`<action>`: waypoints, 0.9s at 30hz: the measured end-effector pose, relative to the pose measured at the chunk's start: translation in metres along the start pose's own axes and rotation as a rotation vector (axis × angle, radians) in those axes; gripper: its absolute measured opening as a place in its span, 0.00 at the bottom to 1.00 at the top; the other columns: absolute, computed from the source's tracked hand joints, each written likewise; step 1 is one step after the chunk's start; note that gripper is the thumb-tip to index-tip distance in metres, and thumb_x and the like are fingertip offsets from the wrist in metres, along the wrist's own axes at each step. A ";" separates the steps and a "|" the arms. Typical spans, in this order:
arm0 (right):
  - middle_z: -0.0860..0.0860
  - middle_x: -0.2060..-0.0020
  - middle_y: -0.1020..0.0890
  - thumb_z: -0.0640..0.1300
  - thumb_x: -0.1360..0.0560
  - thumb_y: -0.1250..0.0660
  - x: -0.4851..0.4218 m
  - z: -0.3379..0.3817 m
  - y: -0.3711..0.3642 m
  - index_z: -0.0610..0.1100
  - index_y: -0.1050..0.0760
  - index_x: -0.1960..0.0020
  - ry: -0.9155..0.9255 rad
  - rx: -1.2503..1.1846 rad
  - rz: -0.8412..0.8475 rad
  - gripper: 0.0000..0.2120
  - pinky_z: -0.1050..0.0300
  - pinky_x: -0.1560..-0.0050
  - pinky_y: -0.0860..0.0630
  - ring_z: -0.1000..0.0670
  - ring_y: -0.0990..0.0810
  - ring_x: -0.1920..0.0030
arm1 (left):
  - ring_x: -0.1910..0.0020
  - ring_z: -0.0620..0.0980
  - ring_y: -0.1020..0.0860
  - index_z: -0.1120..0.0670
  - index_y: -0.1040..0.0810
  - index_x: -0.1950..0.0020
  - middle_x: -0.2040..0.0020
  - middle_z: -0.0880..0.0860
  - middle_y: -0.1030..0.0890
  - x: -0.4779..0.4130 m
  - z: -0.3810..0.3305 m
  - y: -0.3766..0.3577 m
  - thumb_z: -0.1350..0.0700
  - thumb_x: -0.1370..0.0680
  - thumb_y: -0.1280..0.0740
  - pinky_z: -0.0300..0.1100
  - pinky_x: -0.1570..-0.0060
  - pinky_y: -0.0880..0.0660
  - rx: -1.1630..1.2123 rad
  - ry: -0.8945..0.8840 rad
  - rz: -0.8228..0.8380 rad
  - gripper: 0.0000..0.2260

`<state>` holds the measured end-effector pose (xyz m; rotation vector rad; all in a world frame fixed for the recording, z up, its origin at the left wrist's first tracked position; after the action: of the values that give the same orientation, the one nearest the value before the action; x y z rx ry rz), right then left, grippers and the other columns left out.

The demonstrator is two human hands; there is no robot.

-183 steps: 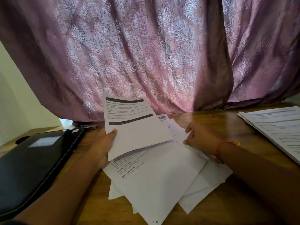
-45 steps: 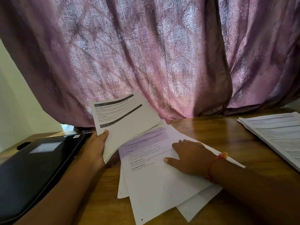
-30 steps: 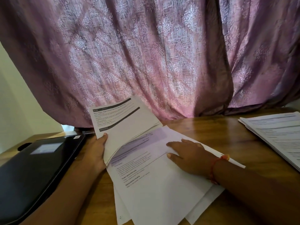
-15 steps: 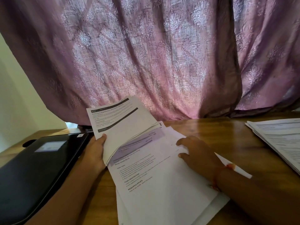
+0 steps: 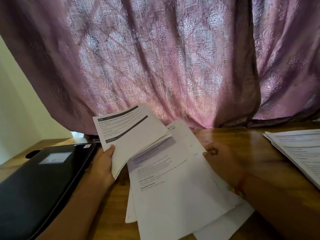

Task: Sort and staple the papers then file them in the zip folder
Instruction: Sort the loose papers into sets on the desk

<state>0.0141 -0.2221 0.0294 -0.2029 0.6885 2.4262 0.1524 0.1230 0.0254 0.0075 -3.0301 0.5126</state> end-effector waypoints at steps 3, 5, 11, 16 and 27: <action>0.48 0.65 0.22 0.33 0.25 0.32 0.009 0.012 -0.003 0.42 0.23 0.55 -0.007 -0.071 0.074 0.05 0.63 0.66 0.26 0.50 0.24 0.63 | 0.46 0.60 0.16 0.46 0.22 0.37 0.46 0.55 0.14 0.002 -0.001 -0.001 0.52 0.16 0.36 0.60 0.49 0.18 -0.014 -0.023 0.005 0.09; 0.44 0.62 0.19 0.33 0.25 0.33 0.015 0.019 -0.007 0.39 0.22 0.54 -0.005 -0.080 0.127 0.04 0.56 0.60 0.22 0.44 0.20 0.59 | 0.45 0.60 0.16 0.47 0.21 0.36 0.44 0.55 0.14 0.002 0.000 -0.002 0.52 0.16 0.36 0.63 0.47 0.19 0.009 -0.022 0.007 0.10; 0.56 0.51 0.18 0.43 0.20 0.35 0.038 0.037 -0.035 0.49 0.21 0.44 0.090 -0.039 0.435 0.07 0.66 0.56 0.22 0.53 0.19 0.50 | 0.43 0.61 0.18 0.49 0.21 0.35 0.42 0.57 0.16 -0.001 0.012 -0.007 0.56 0.15 0.38 0.62 0.42 0.22 0.066 -0.004 -0.014 0.11; 0.60 0.40 0.21 0.51 0.17 0.44 0.053 0.037 -0.049 0.53 0.22 0.38 0.323 0.345 0.580 0.14 0.64 0.36 0.28 0.57 0.22 0.44 | 0.49 0.59 0.18 0.47 0.20 0.43 0.46 0.55 0.15 -0.004 0.018 -0.004 0.56 0.15 0.39 0.55 0.51 0.20 0.112 0.063 -0.032 0.09; 0.52 0.42 0.19 0.62 0.19 0.46 0.057 0.043 -0.046 0.52 0.26 0.33 0.542 0.938 0.533 0.22 0.54 0.39 0.24 0.50 0.20 0.45 | 0.44 0.60 0.17 0.43 0.19 0.38 0.43 0.55 0.15 -0.026 0.028 0.016 0.52 0.17 0.36 0.63 0.49 0.20 0.103 0.075 -0.088 0.11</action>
<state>-0.0042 -0.1393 0.0298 -0.3117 2.2593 2.2003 0.1764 0.1285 -0.0079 0.1241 -2.9120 0.6452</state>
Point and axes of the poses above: each hand's wrist, its own x-axis away from the middle knuckle, its own y-axis out of the back of the hand, z = x × y, the point moved 6 cm from there along -x, towards the middle knuckle
